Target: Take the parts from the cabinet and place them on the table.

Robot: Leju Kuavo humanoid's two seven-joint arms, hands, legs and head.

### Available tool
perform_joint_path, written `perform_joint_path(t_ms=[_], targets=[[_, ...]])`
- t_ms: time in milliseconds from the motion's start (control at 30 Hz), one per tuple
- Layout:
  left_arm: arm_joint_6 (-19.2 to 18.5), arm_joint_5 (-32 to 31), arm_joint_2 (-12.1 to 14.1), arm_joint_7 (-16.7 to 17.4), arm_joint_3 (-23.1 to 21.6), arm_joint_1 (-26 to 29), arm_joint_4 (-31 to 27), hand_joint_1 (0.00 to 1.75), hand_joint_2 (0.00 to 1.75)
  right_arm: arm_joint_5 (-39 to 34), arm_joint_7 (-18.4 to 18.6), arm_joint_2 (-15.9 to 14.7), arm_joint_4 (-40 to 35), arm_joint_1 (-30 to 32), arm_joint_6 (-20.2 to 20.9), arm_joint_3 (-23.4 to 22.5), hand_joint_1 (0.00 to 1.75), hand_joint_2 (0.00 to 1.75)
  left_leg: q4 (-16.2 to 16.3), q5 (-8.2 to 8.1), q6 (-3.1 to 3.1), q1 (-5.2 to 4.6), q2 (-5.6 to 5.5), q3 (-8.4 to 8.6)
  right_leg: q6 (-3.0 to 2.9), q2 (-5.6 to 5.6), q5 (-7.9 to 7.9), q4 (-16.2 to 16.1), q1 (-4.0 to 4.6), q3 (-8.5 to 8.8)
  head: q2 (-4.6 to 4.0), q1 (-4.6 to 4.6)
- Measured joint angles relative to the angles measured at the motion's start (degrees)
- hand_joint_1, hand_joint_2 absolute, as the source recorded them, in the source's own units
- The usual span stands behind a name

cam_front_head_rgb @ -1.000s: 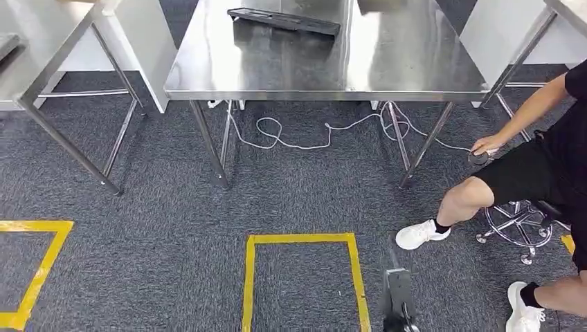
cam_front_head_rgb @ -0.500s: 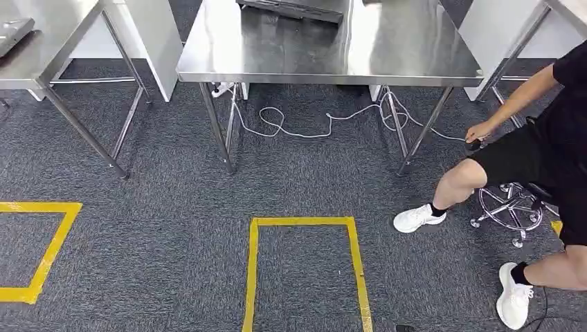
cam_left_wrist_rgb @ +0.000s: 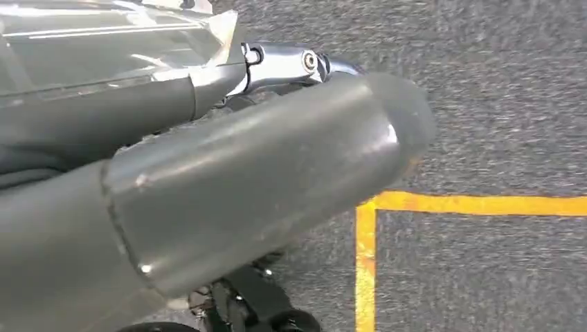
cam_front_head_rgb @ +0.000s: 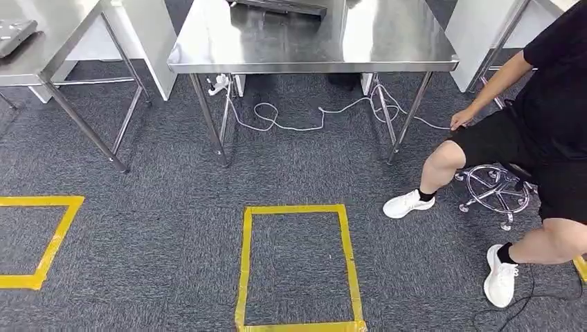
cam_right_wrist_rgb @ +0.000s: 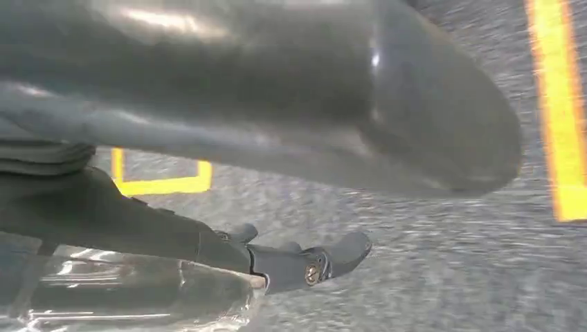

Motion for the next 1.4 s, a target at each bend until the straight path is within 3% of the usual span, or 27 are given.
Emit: perform_joint_path(t_ms=[33, 67, 100, 200, 267, 367, 433, 467, 533, 567, 633, 700, 733, 767, 833, 867, 900, 933, 1000, 1067, 1167, 1200, 1233, 1267, 1300, 1367, 1400], targets=[[0.0, 0.0, 0.0, 0.0, 0.0, 0.0, 0.0, 0.00, 0.00, 0.2, 0.3, 0.0, 0.0, 0.0, 0.0, 0.1, 0.00, 0.00, -6.8, 0.49, 1.04, -0.51, -0.22, 4.81, 0.10, 0.10, 0.31, 0.0, 0.16, -0.12, 0.00, 0.00], [0.1, 0.0, 0.1, 0.0, 0.0, -0.1, 0.0, 0.00, 0.00, 0.2, 0.3, 0.2, 0.1, 0.1, 0.0, 0.2, 0.00, 0.00, -10.6, -0.57, 1.98, -0.99, -0.34, 7.37, 0.17, 0.05, 0.53, 0.0, 0.11, -0.33, 0.00, 0.06], [0.1, -0.1, 0.1, 0.0, 0.0, -0.1, 0.0, 0.00, 0.00, 0.3, 0.3, 0.1, 0.2, 0.0, 0.0, 0.2, 0.00, 0.00, -12.5, -0.80, 2.02, -0.90, -0.11, 8.30, 0.47, 0.04, 0.78, 0.1, 0.60, -0.44, 0.00, 0.13], [0.2, -0.1, 0.1, 0.0, 0.1, -0.1, 0.0, 0.00, 0.00, 0.6, 0.6, 0.1, 0.3, -0.2, 0.0, 0.3, 0.00, 0.00, -14.0, -0.85, 2.14, -1.50, -0.09, 8.33, 1.57, -0.16, 1.47, 0.0, 0.14, -0.98, 0.00, 0.00], [0.3, -0.1, -0.1, 0.0, 0.1, -0.2, 0.0, 0.00, 0.00, 1.2, 1.3, -0.1, 0.3, -0.2, 0.0, 0.6, 0.00, 0.00, -15.7, 0.34, 2.11, -0.78, 0.27, 8.54, 1.85, 0.03, 0.41, 1.5, 0.25, -2.21, -0.02, 0.13], [0.6, -0.2, -0.3, 0.1, 0.1, -0.1, 0.0, 0.00, 0.00, 1.7, 2.3, -0.3, 0.5, -0.2, 0.1, 1.3, 0.00, 0.00, -15.7, 1.12, 2.23, -0.77, 0.35, 7.35, 1.68, 0.26, -5.61, 13.9, -0.54, -7.74, -0.02, 0.26], [0.7, -0.4, -0.4, 0.2, 0.1, -0.1, 0.0, 0.00, 0.00, 1.9, 2.5, -0.4, 0.5, 0.0, 0.1, 1.4, 0.00, 0.00, -15.6, 1.59, 1.86, -0.67, 0.37, 6.75, 2.64, 0.25, -6.52, 17.9, -1.11, -9.06, -0.02, 0.37], [0.7, -0.5, -0.4, 0.3, 0.1, -0.1, 0.0, 0.00, 0.00, 1.9, 2.6, -0.5, 0.5, 0.1, 0.2, 1.5, 0.00, 0.00, -15.5, 1.77, 1.62, -0.57, 0.36, 6.58, 3.49, 0.23, -5.40, 15.6, -1.46, -7.54, 0.00, 0.39], [0.7, -0.9, -0.6, 0.5, 0.1, -0.1, 0.0, 0.00, 0.00, 1.9, 2.6, -0.6, 0.5, 0.1, 0.2, 1.5, 0.00, 0.00, -15.0, 1.85, 1.18, -0.22, 0.38, 6.27, 5.28, 0.19, -1.44, 4.9, -2.29, -1.38, 0.00, 0.39], [0.7, -1.1, -0.6, 0.6, 0.1, -0.2, 0.0, 0.00, 0.00, 1.9, 2.6, -0.5, 0.5, 0.0, 0.2, 1.6, 0.00, 0.00, -14.3, 1.68, 0.79, -0.24, 0.41, 5.94, 5.60, 0.17, -0.86, 0.2, -2.81, 0.90, 0.00, 0.44], [0.7, -1.5, -0.6, 0.8, 0.0, -0.5, 0.0, 0.00, 0.00, 2.1, 2.6, -0.4, 0.5, 0.0, 0.1, 1.6, 0.00, 0.00, -13.7, 1.42, 0.00, -0.65, 0.35, 5.47, 4.07, 0.54, -0.76, 0.2, -2.30, 0.35, 0.00, 0.26], [0.9, -1.6, -0.6, 0.9, 0.0, -0.6, 0.0, 0.00, 0.00, 2.5, 2.8, -0.2, 0.6, 0.1, 0.2, 1.7, 0.00, 0.00, -13.6, 1.26, 1.86, -0.52, 0.20, 5.30, 3.93, 0.51, -0.69, 0.1, -2.44, 0.42, 0.00, 0.17], [0.9, -1.7, -0.6, 0.9, 0.0, -0.6, 0.0, 0.00, 0.00, 2.7, 2.8, -0.2, 0.6, 0.1, 0.2, 1.7, 0.00, 0.00, -13.6, 1.42, 2.09, -0.44, 0.17, 5.28, 3.64, 0.51, -0.51, 0.1, -2.23, 0.38, 0.00, 0.31], [1.0, -1.7, -0.4, 1.0, 0.0, -0.6, 0.0, 0.00, 0.00, 2.7, 2.8, 0.0, 0.6, 0.1, 0.3, 1.7, 0.00, 0.00, -13.3, 1.53, 1.89, -0.05, 0.09, 5.16, 3.79, 0.41, -0.26, -0.2, -3.20, 0.36, 0.00, 0.37], [1.1, -1.7, -0.2, 1.0, 0.0, -0.7, -0.1, 0.00, 0.00, 2.7, 2.8, 0.3, 0.6, 0.0, 0.3, 2.1, 0.00, 0.00, -14.3, 2.55, 1.75, -0.58, 0.04, 5.65, 4.56, 0.36, 0.61, -1.4, -3.22, 0.96, 0.00, 0.07], [1.2, -1.7, -0.2, 1.0, 0.0, -0.8, -0.1, 0.00, 0.00, 2.8, 2.8, 0.2, 0.6, 0.0, 0.3, 2.1, 0.00, 0.00, -19.7, 5.09, 3.70, 0.01, 0.00, 8.24, 4.02, 0.32, 0.90, -2.0, -2.37, 1.87, 0.00, -0.31], [1.2, -1.7, -0.4, 1.0, 0.0, -0.9, 0.0, 0.00, 0.00, 2.9, 2.8, 0.1, 0.6, 0.2, 0.3, 2.1, 0.00, 0.00, -21.6, 5.83, 3.54, -0.02, 0.67, 9.30, 3.68, 0.31, 0.16, -1.2, -2.30, 1.07, -0.02, -0.13], [1.2, -1.7, -0.4, 1.0, 0.0, -0.9, 0.0, 0.00, 0.00, 2.9, 2.8, 0.2, 0.7, 0.1, 0.3, 2.1, 0.00, 0.00, -23.0, 6.80, 4.34, 0.12, 0.57, 9.64, 3.09, 0.45, -1.72, 1.8, -2.14, -0.51, -0.02, -0.09], [1.2, -1.7, -0.5, 1.2, 0.0, -1.0, 0.0, 0.00, 0.00, 2.9, 2.9, 0.0, 0.8, 0.1, 0.3, 2.3, 0.00, 0.00, -22.9, 6.94, 3.43, 0.82, 1.00, 9.13, 3.36, 0.51, -4.63, 9.3, -2.60, -4.72, -0.02, -0.02], [1.2, -1.7, -0.8, 1.2, 0.0, -1.0, 0.0, 0.00, 0.00, 3.2, 2.9, -0.4, 0.8, 0.2, 0.4, 2.5, 0.00, 0.00, -22.2, 6.62, 1.84, 1.51, 1.40, 8.46, 4.78, 0.46, -4.71, 12.6, -3.44, -6.90, 0.00, 0.00], [1.3, -1.7, -1.1, 1.4, 0.0, -0.9, 0.1, 0.00, 0.00, 3.7, 3.1, -0.6, 0.8, 0.2, 0.3, 2.7, 0.00, 0.00, -17.6, 4.57, -1.82, 3.79, 2.37, 6.37, 8.87, -1.28, 0.96, 1.0, -5.30, -1.69, -0.02, 0.13], [1.5, -1.7, -0.9, 1.6, 0.0, -1.0, 0.0, 0.00, 0.00, 3.8, 3.2, -0.3, 0.8, 0.0, 0.4, 2.8, 0.00, 0.00, -15.6, 3.61, -3.05, 3.75, 2.74, 5.65, 9.01, -2.77, 0.17, 3.4, -4.86, -2.77, 0.00, 0.28], [1.7, -1.7, -0.2, 1.6, 0.0, -0.8, -0.1, 0.00, 0.00, 4.0, 3.2, 0.7, 0.8, -0.1, 0.6, 3.0, 0.00, 0.00, -13.5, 1.96, -4.10, 3.98, 3.10, 4.78, 8.48, -3.38, -0.05, 3.7, -4.94, -4.16, -0.02, 1.89], [1.8, -1.8, -0.7, 1.6, 0.0, -0.8, 0.0, 0.00, 0.00, 4.1, 3.3, -0.2, 0.9, -0.2, 0.5, 3.0, 0.00, 0.00, -12.9, 1.59, -4.67, 3.40, 3.72, 4.66, 6.04, -2.10, -0.74, 5.4, -4.89, -4.85, 0.00, 1.05], [1.9, -1.7, -0.6, 1.6, 0.0, -0.9, 0.0, 0.00, 0.00, 4.1, 3.3, 0.1, 0.9, -0.3, 0.6, 3.0, 0.00, 0.00, -12.9, 1.42, -4.68, 3.57, 4.00, 4.94, 5.04, -1.87, -0.98, 6.0, -4.74, -5.06, -0.02, -0.01], [1.9, -1.7, -0.5, 1.6, 0.0, -0.9, 0.0, 0.00, 0.00, 4.3, 3.3, 0.2, 0.9, -0.3, 0.7, 3.1, 0.00, 0.00, -12.7, 1.29, -5.21, 3.82, 4.59, 5.25, 4.62, -0.59, -0.87, 6.5, -4.84, -5.29, -0.02, -0.35], [1.9, -1.7, -0.5, 1.6, 0.0, -0.9, 0.0, 0.00, 0.00, 4.3, 3.2, 0.2, 0.9, -0.3, 0.7, 3.1, 0.00, 0.00, -11.4, -1.09, -4.71, 3.85, 2.69, 4.89, 3.76, -0.36, -0.49, 6.4, -4.61, -5.61, 0.00, -0.70]])
